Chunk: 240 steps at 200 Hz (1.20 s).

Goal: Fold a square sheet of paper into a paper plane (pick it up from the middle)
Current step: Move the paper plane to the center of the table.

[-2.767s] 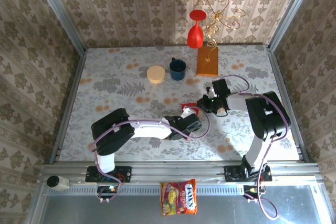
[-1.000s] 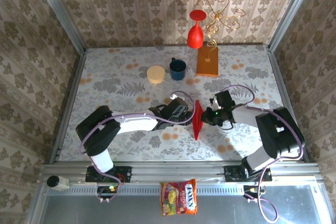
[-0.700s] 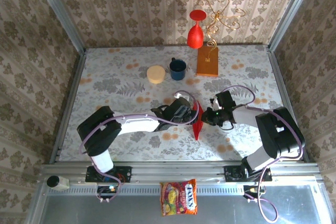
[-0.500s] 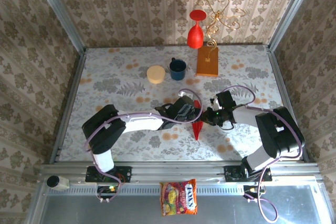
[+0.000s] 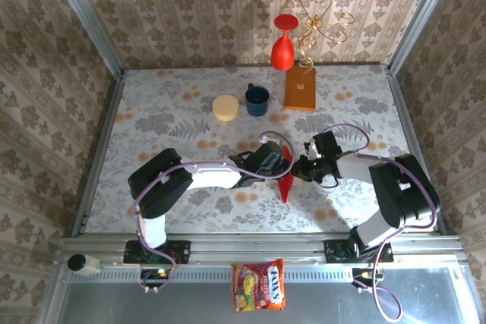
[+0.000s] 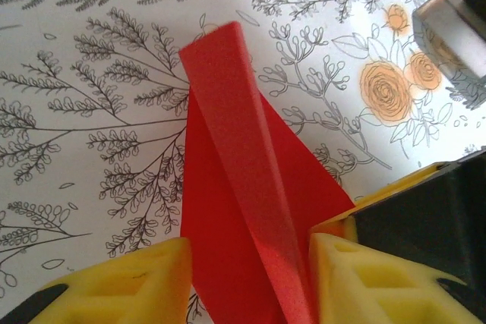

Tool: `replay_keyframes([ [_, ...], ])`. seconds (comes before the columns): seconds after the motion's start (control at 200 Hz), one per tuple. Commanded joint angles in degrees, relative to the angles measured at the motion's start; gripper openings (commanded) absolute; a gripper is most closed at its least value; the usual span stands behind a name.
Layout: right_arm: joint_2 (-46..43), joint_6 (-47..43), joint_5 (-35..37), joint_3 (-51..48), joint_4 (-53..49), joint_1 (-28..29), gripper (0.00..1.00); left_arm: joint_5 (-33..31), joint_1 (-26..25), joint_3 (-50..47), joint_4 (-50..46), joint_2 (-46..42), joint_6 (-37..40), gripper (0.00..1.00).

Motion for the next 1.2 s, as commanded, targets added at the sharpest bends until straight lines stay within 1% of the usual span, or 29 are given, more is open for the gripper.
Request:
replay_keyframes([
  [0.0,4.75,0.2,3.82,-2.6,1.36,0.87,0.11,1.09,-0.47,1.78,0.95,1.3,-1.34,0.44],
  [0.145,4.9,0.27,3.64,-2.75,1.41,0.84,0.1,1.98,-0.51,2.69,1.03,2.69,-1.6,0.43],
  [0.285,4.83,0.25,3.62,-2.75,1.4,0.88,0.1,3.44,-0.53,4.21,1.34,4.27,-1.82,0.37],
  [0.35,4.76,0.29,3.64,-2.7,1.23,0.89,0.1,4.38,-0.47,4.78,1.95,4.93,-1.95,0.29],
  [0.46,4.43,0.15,3.22,-2.23,0.64,0.91,0.11,4.74,-0.62,5.7,1.29,5.65,-1.71,0.09],
  [0.49,4.03,0.06,3.08,-1.98,0.17,0.85,0.12,4.28,-0.56,5.38,1.15,5.48,-1.92,0.03],
  [0.51,3.83,0.04,2.91,-1.8,-0.18,0.85,0.15,3.73,-0.47,5.12,1.17,5.23,-1.99,0.0],
  [0.625,0.19,-0.81,2.12,-0.38,-3.61,0.72,0.33,-0.88,0.05,2.68,-1.26,1.88,-1.72,0.0],
  [0.66,-1.53,-0.98,1.91,0.07,-4.72,0.67,0.4,-2.6,0.29,2.32,-3.73,0.32,-1.3,0.0],
  [0.705,-4.22,-1.32,1.75,0.75,-6.74,0.41,0.45,-5.24,0.42,2.26,-7.05,-1.43,-0.24,0.0],
  [0.74,-5.94,-1.44,1.84,1.13,-8.0,0.36,0.48,-7.36,0.48,2.4,-9.78,-2.72,0.7,0.0],
  [0.835,-9.49,-1.53,1.97,2.26,-10.66,0.17,0.5,-10.9,0.73,2.4,-15.67,-5.03,2.89,0.0],
  [0.94,-13.67,-1.12,2.13,2.44,-12.38,0.14,0.5,-13.68,0.95,1.94,-19.67,-5.58,3.98,0.0],
  [1.06,-16.71,-0.59,2.64,1.71,-13.52,0.12,0.51,-16.17,0.94,0.72,-20.74,-4.8,4.56,0.0],
  [1.195,-19.19,-0.81,3.53,0.84,-15.13,0.13,0.51,-17.14,1.06,0.29,-20.62,-3.0,4.99,0.0],
])
